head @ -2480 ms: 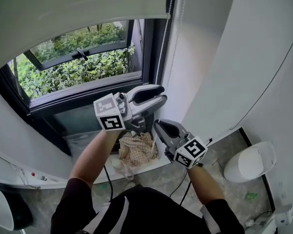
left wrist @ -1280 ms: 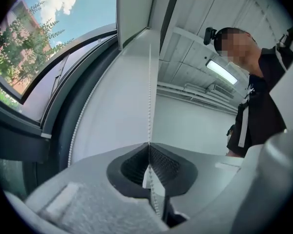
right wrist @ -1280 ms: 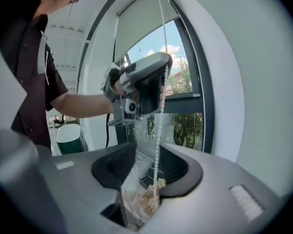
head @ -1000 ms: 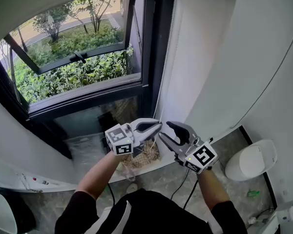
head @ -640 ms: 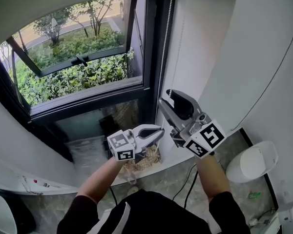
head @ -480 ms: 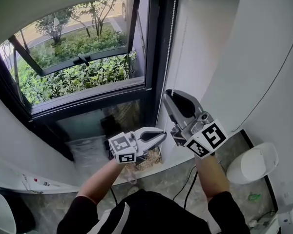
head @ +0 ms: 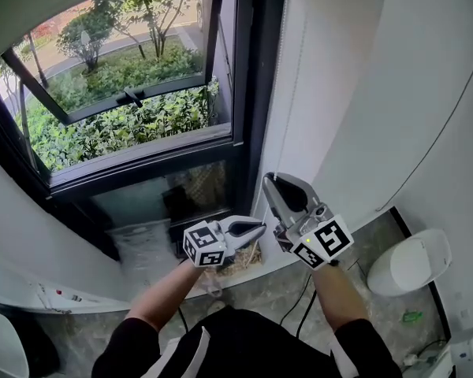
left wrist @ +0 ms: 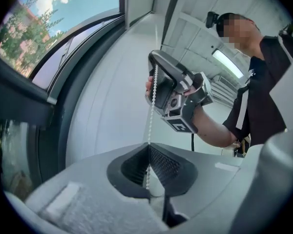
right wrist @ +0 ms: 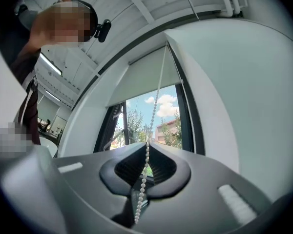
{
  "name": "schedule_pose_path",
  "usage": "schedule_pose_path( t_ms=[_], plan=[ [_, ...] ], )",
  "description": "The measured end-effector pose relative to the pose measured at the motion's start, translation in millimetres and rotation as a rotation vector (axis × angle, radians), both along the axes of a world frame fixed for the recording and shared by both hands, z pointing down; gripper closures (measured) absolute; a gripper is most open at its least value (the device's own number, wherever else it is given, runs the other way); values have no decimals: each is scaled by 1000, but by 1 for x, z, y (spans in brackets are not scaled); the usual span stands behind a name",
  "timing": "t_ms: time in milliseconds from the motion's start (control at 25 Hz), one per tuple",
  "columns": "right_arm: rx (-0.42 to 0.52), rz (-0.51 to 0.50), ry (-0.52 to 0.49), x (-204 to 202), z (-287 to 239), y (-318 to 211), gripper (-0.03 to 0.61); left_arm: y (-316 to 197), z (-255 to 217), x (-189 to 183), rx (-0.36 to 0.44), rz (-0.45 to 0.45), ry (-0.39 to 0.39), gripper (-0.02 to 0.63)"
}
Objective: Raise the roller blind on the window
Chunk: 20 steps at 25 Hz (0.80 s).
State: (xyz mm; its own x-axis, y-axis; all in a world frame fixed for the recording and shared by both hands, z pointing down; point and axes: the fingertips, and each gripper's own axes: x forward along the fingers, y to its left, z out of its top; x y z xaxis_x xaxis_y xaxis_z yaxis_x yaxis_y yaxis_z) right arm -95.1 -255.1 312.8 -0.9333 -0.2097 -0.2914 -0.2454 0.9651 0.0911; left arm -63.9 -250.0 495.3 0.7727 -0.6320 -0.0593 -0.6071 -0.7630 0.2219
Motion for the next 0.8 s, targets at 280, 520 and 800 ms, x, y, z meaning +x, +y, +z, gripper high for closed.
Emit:
schedule_pose_path(
  t_ms=[280,520,800],
  plan=[
    [-98,32,77,20,68,-11,569,17,44,-20,-110,-7,32,462],
    [-108,27,67,24,65,-11,569,-1,-123,-54,177,-30,202,460],
    [-131,1,67,19,65,0,569,-25,-257,-18,337,114,169,459]
  ],
)
